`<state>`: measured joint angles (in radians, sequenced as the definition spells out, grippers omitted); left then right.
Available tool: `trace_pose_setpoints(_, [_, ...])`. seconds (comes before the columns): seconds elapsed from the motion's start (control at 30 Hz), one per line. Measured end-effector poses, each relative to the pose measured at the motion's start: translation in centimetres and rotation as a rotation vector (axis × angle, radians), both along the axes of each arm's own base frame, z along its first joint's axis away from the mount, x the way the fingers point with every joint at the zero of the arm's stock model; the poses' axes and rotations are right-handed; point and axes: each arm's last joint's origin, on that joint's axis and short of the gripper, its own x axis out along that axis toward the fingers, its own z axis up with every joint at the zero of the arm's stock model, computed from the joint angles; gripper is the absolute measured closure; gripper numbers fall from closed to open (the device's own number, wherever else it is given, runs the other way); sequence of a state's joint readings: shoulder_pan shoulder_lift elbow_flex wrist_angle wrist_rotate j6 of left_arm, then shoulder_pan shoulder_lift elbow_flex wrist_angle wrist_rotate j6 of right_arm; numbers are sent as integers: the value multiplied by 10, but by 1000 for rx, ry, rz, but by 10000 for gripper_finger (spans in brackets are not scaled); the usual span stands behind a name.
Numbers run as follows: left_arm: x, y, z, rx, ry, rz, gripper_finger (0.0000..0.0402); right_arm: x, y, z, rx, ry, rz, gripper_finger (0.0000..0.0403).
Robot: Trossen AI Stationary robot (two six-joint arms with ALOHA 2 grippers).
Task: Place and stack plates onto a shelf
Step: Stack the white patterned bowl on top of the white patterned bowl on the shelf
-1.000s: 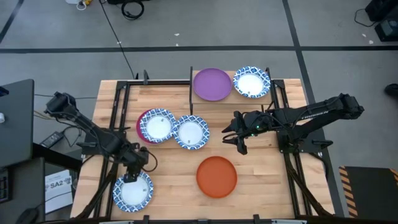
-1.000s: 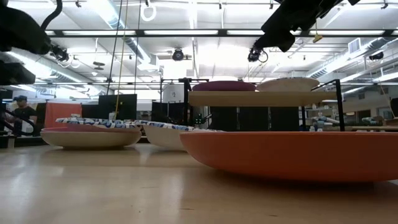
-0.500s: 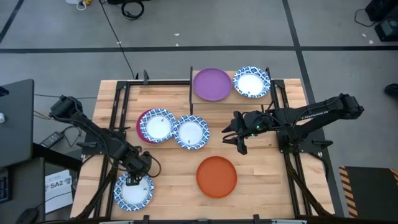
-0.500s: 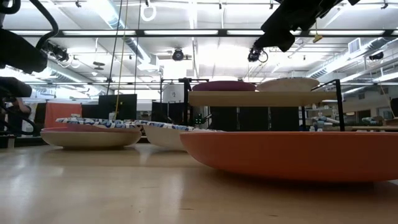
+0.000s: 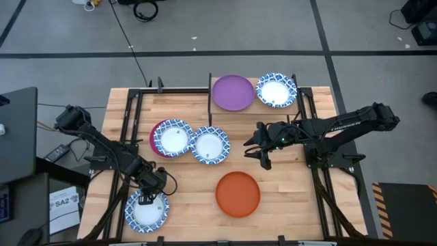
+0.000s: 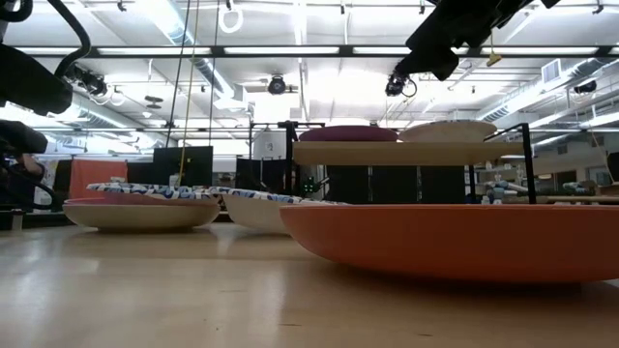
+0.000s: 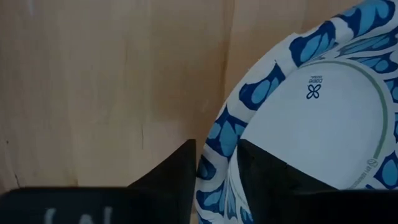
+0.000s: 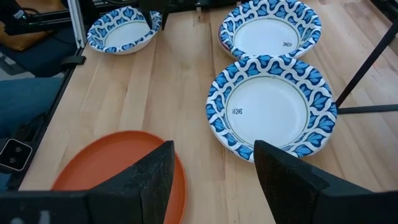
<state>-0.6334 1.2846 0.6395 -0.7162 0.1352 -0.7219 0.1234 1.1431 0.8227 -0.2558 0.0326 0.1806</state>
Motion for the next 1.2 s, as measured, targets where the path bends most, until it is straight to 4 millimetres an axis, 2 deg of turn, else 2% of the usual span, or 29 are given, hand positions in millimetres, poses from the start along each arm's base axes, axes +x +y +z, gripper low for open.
trace_pose_setpoints(0.33, [0,0,1,-6,-1,-2,347,0,0,0,0,0,0,176])
trace_pose_setpoints(1.2, [0,-2,2,-73,34,-8,352,0,0,0,0,0,0,176])
